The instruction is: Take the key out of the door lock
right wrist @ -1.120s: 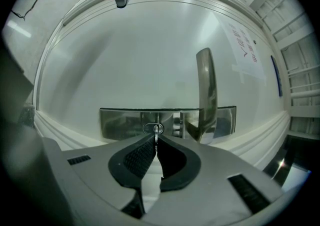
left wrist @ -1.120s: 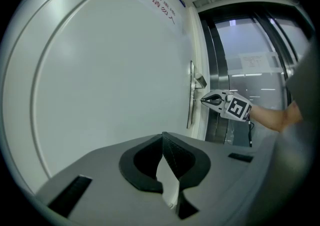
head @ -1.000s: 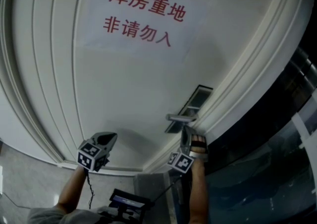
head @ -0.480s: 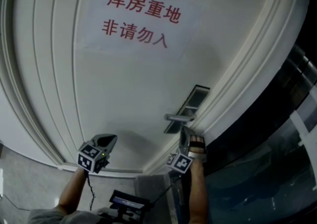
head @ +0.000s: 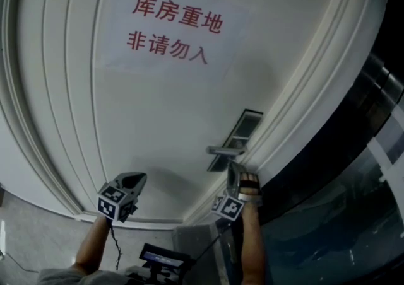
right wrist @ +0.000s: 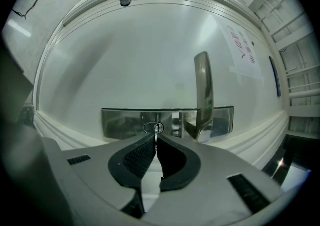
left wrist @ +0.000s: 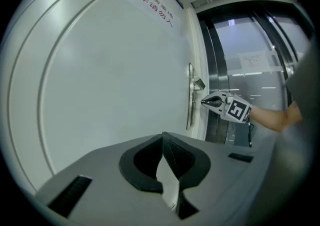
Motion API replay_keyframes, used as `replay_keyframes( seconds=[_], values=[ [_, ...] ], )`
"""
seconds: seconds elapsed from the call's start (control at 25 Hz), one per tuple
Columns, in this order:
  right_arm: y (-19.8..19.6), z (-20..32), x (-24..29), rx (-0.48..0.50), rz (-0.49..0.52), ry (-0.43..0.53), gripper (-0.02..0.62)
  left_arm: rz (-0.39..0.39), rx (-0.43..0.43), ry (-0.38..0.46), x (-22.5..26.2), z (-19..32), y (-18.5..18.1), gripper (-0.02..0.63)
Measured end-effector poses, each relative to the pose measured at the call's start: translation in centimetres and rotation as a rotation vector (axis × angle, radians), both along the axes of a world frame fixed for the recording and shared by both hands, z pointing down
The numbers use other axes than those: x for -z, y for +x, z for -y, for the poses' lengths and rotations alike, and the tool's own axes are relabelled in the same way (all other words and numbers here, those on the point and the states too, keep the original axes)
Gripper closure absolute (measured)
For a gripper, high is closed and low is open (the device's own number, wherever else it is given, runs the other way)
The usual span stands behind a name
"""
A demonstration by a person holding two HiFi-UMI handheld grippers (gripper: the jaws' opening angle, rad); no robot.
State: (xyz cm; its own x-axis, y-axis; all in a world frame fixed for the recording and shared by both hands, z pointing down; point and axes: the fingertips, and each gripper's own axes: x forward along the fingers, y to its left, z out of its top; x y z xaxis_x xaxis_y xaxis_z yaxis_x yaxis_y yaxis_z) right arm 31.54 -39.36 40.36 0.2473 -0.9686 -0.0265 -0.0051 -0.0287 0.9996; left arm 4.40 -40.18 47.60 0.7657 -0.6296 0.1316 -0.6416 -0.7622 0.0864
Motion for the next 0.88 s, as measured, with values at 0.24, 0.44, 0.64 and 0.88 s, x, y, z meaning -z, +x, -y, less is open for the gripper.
replay_keyframes(
  seconds=[0.24, 0.44, 0.64, 0.88],
  values=[
    [-0.2, -1.2, -0.2, -0.001, 0.024, 0.004, 0.575, -0.001, -0.004, 0.003, 0.2, -0.5, 0.0, 0.598],
    [0.5, -3.4, -0.6, -0.010, 0.164, 0.027, 0.575, -0.010, 0.000, 0.007, 0.3, -1.4, -0.2, 0.598],
    [-0.2, -6.7, -0.9, 0.020, 0.467, 0.091, 0.575, -0.016, 0.004, 0.010, -0.2, -2.5, -0.3, 0.598],
    [-1.9, -10.8, -2.0, 0.044, 0.778, 0.153, 0.575, -0.031, 0.002, 0.024, 0.0, -4.2, -0.6, 0.598]
  ],
)
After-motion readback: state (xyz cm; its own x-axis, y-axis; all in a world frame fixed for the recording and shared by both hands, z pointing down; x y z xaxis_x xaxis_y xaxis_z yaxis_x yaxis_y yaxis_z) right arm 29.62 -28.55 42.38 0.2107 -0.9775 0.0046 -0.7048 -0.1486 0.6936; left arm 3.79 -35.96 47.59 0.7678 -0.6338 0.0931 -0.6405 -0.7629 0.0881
